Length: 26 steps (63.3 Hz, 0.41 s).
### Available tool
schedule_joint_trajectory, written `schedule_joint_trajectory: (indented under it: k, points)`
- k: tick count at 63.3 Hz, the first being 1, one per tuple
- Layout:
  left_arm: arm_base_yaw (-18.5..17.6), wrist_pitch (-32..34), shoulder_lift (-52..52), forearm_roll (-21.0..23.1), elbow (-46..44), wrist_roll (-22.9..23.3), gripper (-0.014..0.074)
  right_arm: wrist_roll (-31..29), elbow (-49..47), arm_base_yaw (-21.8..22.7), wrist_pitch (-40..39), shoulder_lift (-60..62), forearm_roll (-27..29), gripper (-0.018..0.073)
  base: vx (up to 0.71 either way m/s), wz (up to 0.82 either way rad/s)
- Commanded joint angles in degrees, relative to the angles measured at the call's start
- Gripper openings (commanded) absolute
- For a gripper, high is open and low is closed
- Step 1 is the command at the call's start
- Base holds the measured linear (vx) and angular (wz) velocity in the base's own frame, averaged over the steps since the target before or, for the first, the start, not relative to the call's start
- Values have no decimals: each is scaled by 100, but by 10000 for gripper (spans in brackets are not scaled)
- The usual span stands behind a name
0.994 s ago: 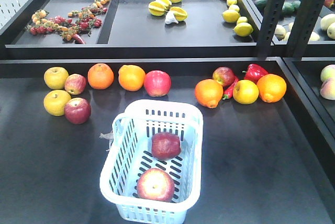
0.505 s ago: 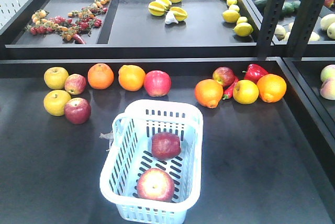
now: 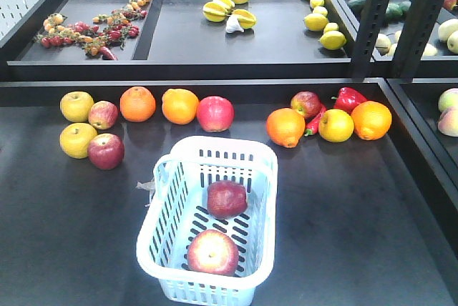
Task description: Pick three apples into basket with both arms
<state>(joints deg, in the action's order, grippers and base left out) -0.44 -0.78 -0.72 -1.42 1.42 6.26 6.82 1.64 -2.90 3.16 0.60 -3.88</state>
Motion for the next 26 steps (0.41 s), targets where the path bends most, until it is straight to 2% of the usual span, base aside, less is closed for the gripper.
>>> schedule_joint_trajectory:
  k: [1,26]
  points:
    - [-4,457,-85,57,130,36,-6,11,86,26,-377,61,-43,-9,0,0]
    - [-4,457,-85,57,130,36,-6,11,86,26,-377,61,-43,-9,0,0]
